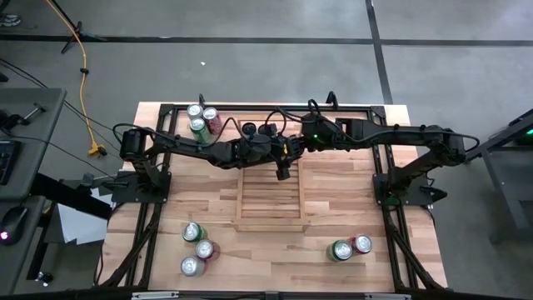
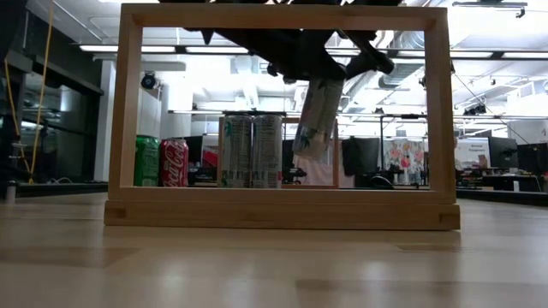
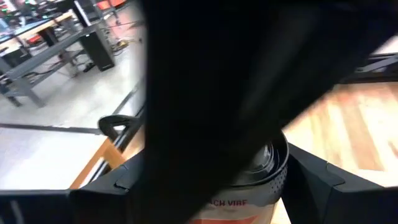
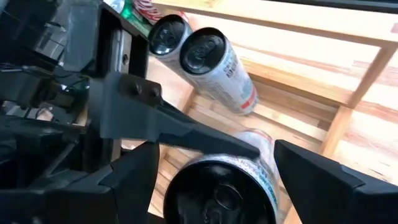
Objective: Place canned beverage on shelf
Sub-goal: Put the white and pink can on the shelf aligned with the other white and pink cans
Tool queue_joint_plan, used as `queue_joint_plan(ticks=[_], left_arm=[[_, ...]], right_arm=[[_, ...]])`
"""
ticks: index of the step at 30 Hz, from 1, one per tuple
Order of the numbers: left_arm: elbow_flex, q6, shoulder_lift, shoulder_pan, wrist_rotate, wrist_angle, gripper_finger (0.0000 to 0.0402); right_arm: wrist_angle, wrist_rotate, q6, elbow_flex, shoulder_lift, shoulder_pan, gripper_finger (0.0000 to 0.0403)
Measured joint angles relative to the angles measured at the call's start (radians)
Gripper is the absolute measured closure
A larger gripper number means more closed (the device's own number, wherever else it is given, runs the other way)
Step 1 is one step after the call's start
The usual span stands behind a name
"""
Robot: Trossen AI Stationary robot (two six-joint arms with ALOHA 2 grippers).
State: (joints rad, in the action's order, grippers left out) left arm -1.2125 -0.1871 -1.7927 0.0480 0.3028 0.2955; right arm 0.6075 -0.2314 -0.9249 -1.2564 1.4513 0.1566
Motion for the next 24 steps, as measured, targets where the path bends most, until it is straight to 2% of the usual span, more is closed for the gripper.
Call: queue_joint_plan(ticks=[8, 18, 24], left_arm=[[0.000, -0.028, 0.000, 0.000, 0.051, 0.003, 0.0164], [0.000, -0.035, 0.000, 0.001, 0.068, 0.012, 0.0164], [0.000, -0.035, 0.000, 0.001, 0.070, 0.024, 0.0164]], right_arm=[[0.007, 0.024, -0.003, 0.000, 0.001, 0.001, 0.0100], [0.028, 0.018, -0.017, -0.001, 0.002, 0.001, 0.0101], [0.038, 0.002, -0.012, -0.001, 0.001, 0.001, 0.0129]])
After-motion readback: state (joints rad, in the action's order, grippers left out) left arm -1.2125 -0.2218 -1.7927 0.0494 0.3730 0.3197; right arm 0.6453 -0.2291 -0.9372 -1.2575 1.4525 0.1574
